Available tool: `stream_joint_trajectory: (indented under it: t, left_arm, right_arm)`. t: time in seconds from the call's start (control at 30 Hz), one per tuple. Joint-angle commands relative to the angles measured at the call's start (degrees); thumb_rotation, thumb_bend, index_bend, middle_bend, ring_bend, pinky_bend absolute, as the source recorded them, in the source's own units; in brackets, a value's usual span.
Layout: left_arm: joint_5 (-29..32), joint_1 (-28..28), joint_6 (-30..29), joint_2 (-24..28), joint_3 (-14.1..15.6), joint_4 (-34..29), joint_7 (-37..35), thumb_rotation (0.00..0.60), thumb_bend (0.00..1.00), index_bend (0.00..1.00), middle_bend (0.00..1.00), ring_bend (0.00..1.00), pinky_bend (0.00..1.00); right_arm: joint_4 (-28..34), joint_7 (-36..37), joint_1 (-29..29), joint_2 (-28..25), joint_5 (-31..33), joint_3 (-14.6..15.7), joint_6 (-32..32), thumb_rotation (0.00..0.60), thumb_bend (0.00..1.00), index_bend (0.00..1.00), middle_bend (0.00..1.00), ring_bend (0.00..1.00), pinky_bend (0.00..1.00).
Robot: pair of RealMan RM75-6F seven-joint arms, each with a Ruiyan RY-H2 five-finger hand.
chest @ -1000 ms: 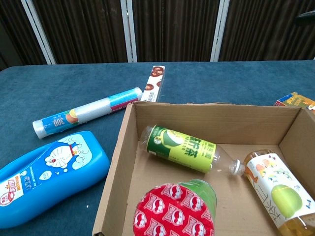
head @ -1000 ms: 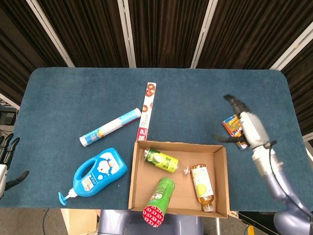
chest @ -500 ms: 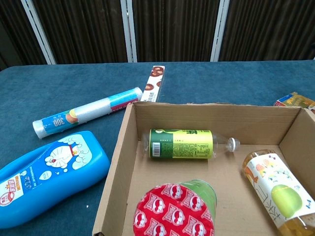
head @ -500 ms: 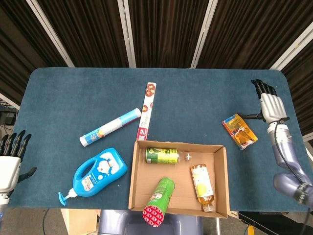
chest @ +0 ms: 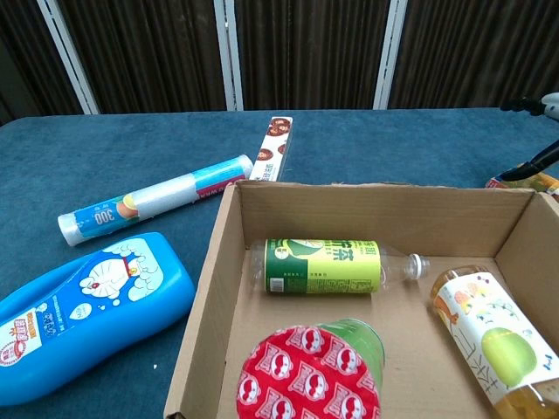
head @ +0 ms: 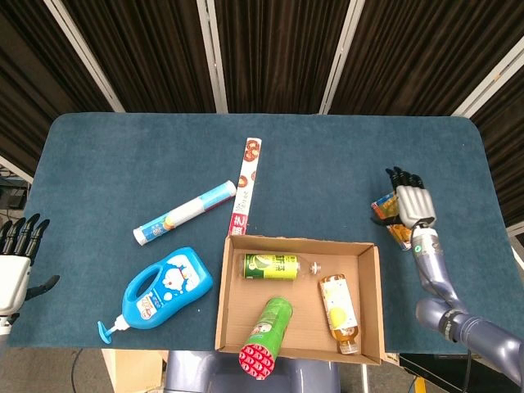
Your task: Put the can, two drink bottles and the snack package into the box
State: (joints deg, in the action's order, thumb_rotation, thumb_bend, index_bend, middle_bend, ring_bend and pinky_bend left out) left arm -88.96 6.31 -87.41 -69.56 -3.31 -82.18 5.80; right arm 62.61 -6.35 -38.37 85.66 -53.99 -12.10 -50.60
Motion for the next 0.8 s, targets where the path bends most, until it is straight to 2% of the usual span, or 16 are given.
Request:
stream_joint_trajectory:
  t: [0.03, 0.27, 0.8]
  left_arm:
    - [-0.3, -0.2, -0.6, 0.1, 0.1, 0.2, -0.1, 0.6, 0.08, 0.0, 0.0, 0.0, 0.05]
    - [-0.2, -0.9, -2.2, -0.1, 0.1, 0.3, 0.5, 0.6, 0.08, 0.0, 0.0, 0.0, 0.05]
    - [0.3, -0.6, -1.5, -0.8, 0.0, 0.2, 2.2, 0.6, 0.08, 0.0, 0.0, 0.0, 0.05]
  right_arm:
    - [1.0, -2.3, 0.1, 1.3, -0.1, 0.6, -0.7, 0.6, 0.0, 0.0, 0.0, 0.0, 0.0]
    - [-1.1, -2.5, 0.0, 2.8, 0.5, 0.1, 0.7, 0.6, 0.0, 0.0, 0.0, 0.0, 0.0]
    - [-11.5, 4.9, 1.0, 6.0, -1.7, -0.6, 6.3, 0.6, 0.0, 0.0, 0.0, 0.0, 0.0]
